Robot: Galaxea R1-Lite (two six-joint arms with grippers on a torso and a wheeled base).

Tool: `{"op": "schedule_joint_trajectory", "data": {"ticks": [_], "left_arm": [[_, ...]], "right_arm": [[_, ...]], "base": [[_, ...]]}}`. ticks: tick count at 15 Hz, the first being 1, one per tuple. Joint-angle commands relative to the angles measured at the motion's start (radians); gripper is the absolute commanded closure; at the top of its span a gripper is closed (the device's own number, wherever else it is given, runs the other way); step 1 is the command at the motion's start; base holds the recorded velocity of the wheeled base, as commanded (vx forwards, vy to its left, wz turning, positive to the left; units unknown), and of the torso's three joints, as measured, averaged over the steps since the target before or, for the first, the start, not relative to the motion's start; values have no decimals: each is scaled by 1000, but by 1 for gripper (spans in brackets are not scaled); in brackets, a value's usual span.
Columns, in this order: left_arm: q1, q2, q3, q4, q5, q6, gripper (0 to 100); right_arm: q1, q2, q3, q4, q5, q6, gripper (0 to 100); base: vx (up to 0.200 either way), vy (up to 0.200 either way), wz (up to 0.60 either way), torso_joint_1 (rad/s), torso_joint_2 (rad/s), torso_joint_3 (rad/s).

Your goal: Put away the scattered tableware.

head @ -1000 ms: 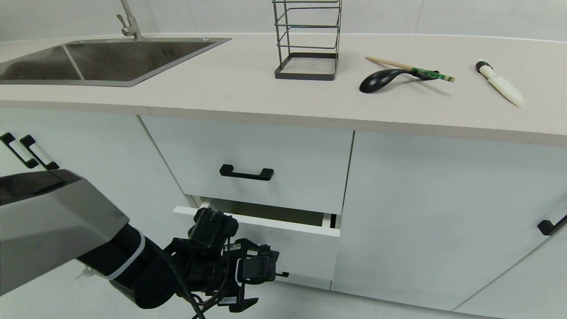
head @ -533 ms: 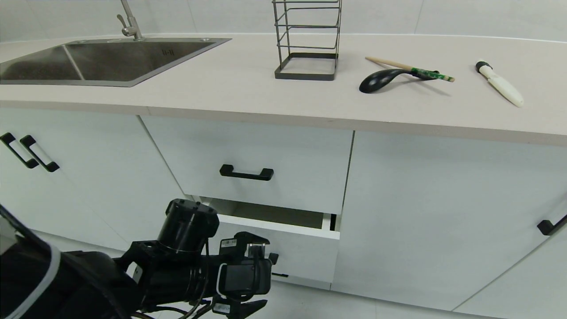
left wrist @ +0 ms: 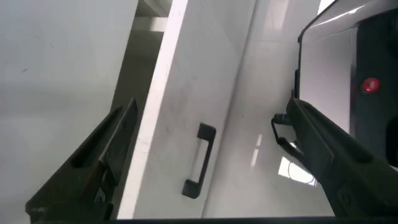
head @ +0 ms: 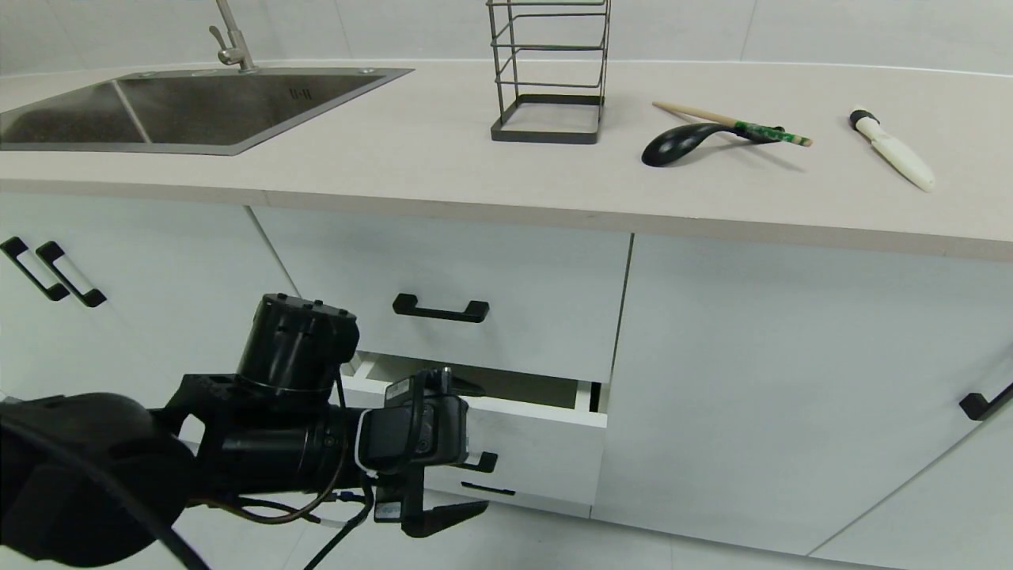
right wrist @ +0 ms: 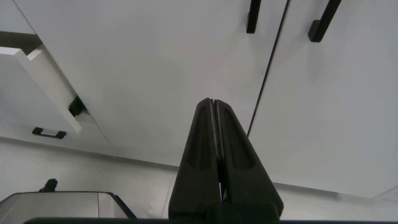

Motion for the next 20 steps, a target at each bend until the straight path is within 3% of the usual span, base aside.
{"op": "schedule_joint_trajectory", "data": {"ticks": [1, 2, 5, 9, 20], "left_arm": [[53, 108, -68, 17, -4, 79, 0], [62, 149, -87, 16, -4, 106, 0], [62, 221, -130, 8, 2, 114, 0], [79, 261, -129, -61, 22, 111, 0], [99, 275, -83, -64, 20, 108, 0]], "right_arm": [[0, 1, 0, 0, 0, -1, 100], [0, 1, 0, 0, 0, -1, 100], [0, 1, 0, 0, 0, -1, 100], [0, 1, 0, 0, 0, -1, 100], [0, 1, 0, 0, 0, 1, 100]], "base": [[0, 0, 0, 0, 0, 0], [0, 0, 0, 0, 0, 0], [0, 0, 0, 0, 0, 0], [0, 0, 0, 0, 0, 0], [0, 0, 0, 0, 0, 0]]}}
